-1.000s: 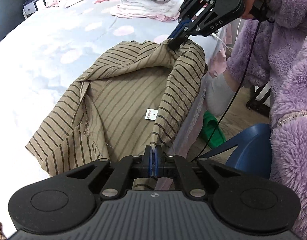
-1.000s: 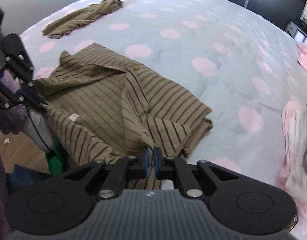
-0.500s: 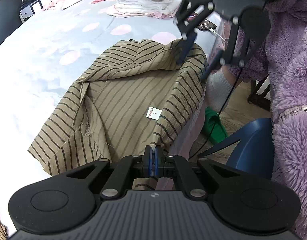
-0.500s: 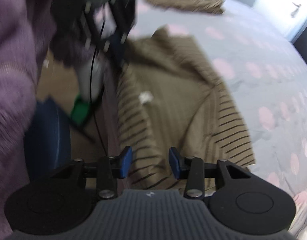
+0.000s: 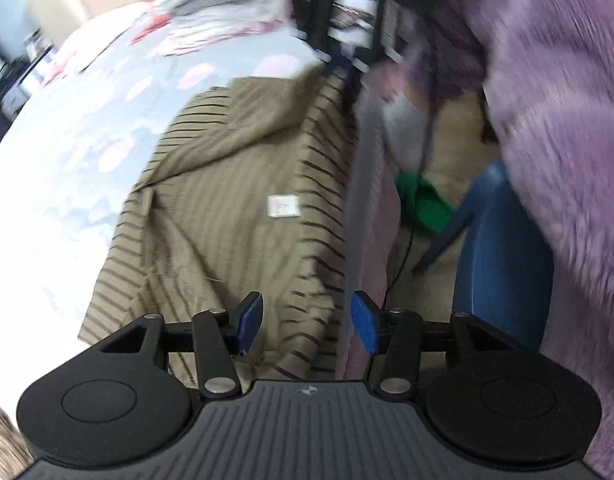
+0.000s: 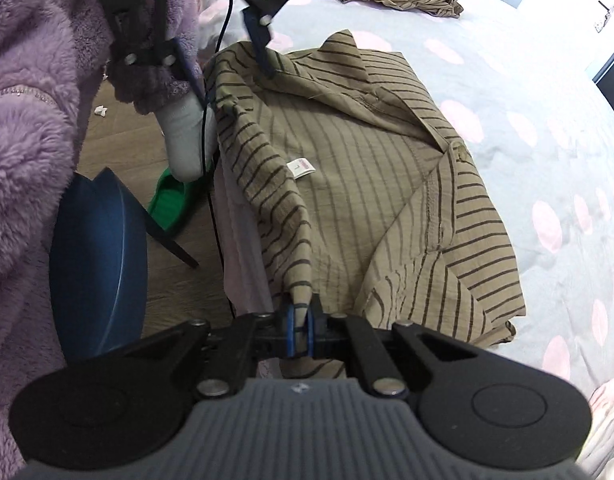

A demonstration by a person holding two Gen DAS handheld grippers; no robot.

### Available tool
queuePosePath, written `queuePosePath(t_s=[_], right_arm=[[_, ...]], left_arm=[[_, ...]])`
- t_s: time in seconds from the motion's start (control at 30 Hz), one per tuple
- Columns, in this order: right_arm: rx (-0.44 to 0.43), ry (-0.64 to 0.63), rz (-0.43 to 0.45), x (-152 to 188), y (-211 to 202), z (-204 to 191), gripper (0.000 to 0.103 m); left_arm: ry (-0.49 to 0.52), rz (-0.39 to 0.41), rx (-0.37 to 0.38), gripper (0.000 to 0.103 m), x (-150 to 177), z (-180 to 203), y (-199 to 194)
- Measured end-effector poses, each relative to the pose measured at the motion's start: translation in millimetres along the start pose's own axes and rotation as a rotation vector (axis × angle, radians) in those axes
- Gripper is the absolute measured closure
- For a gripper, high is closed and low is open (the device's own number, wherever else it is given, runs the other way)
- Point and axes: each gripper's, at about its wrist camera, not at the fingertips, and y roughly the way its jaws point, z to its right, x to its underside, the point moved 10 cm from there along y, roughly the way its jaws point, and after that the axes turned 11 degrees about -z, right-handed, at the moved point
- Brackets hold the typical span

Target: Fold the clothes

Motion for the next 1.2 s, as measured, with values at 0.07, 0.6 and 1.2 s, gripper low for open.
queuePosePath(t_s=[0.07, 0.6, 1.2], right_arm=[[0.002, 0.006, 0.005, 0, -1, 1, 0.096], [0.188, -0.010, -0.026, 14, -5, 16, 0.099], [0.417, -0.327, -0.141, 29, 38, -25, 0.099]], left_arm=[[0.057, -0.041, -0.048, 0.069, 3, 4, 10], [-0.109, -0.037, -0.140, 0.102, 17, -34, -4], [0.317, -0.141, -0.301, 0.102, 25, 26, 36]])
